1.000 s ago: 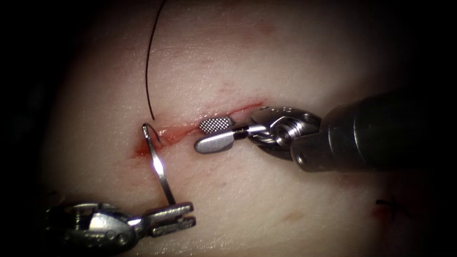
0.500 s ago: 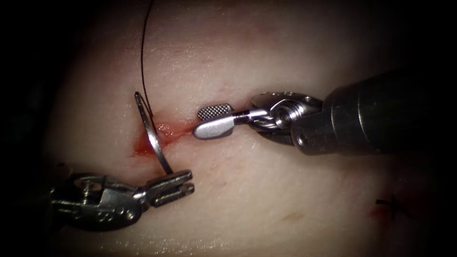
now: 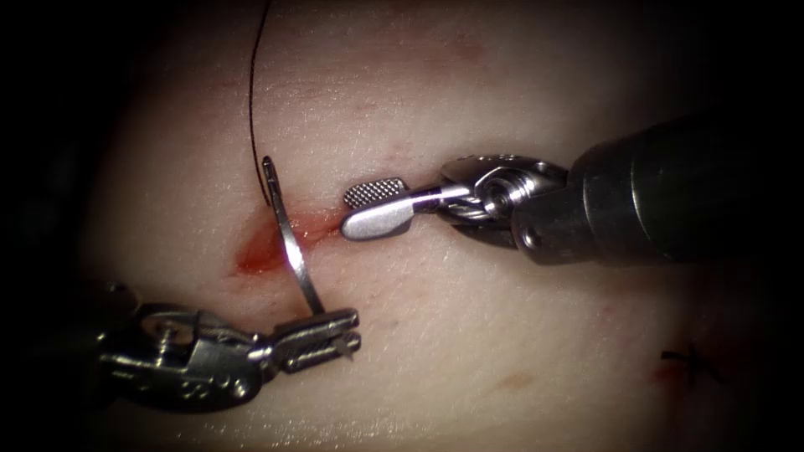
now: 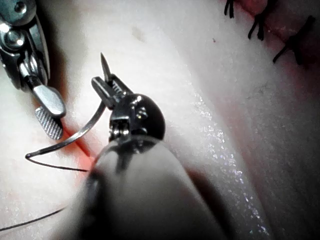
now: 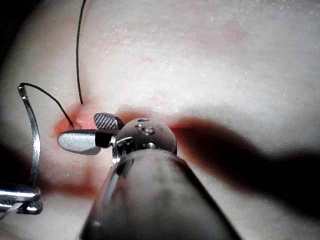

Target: Wound Closure

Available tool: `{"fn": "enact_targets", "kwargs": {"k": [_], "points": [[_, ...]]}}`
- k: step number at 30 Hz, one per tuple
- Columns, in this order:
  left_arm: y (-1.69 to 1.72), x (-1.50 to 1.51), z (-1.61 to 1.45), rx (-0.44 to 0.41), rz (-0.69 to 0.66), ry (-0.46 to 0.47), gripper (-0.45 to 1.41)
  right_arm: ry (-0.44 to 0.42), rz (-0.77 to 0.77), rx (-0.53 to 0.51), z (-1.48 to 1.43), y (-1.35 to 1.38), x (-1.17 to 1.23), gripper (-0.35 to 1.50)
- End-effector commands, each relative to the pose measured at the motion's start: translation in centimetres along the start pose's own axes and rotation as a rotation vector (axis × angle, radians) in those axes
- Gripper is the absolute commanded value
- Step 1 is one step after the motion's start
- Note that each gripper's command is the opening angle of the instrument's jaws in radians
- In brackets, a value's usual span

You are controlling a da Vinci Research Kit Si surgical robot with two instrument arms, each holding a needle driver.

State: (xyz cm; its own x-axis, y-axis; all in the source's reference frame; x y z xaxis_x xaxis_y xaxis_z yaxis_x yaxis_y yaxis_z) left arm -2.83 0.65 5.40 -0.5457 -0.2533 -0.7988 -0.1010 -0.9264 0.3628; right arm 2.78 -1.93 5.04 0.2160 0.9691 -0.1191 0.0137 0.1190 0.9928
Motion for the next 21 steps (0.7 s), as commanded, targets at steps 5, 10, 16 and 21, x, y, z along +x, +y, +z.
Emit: {"fn": "enact_targets", "kwargs": {"k": [5, 10, 16, 21], "points": [[0.10, -0.08, 0.13, -0.016, 0.027, 0.034, -0.45, -0.026, 0.016, 0.057, 0.16, 0.01, -0.10, 1.28], [0.09, -0.13, 0.14, -0.020, 0.047, 0.056, -0.45, -0.032, 0.023, 0.073, 0.25, 0.02, -0.11, 1.28], [0.09, -0.11, 0.14, -0.022, 0.084, 0.075, -0.45, -0.040, 0.020, 0.095, 0.37, 0.04, -0.12, 1.30], [0.09, -0.07, 0.15, -0.021, 0.097, 0.081, -0.45, -0.033, 0.021, 0.093, 0.49, 0.06, -0.10, 1.30]]}}
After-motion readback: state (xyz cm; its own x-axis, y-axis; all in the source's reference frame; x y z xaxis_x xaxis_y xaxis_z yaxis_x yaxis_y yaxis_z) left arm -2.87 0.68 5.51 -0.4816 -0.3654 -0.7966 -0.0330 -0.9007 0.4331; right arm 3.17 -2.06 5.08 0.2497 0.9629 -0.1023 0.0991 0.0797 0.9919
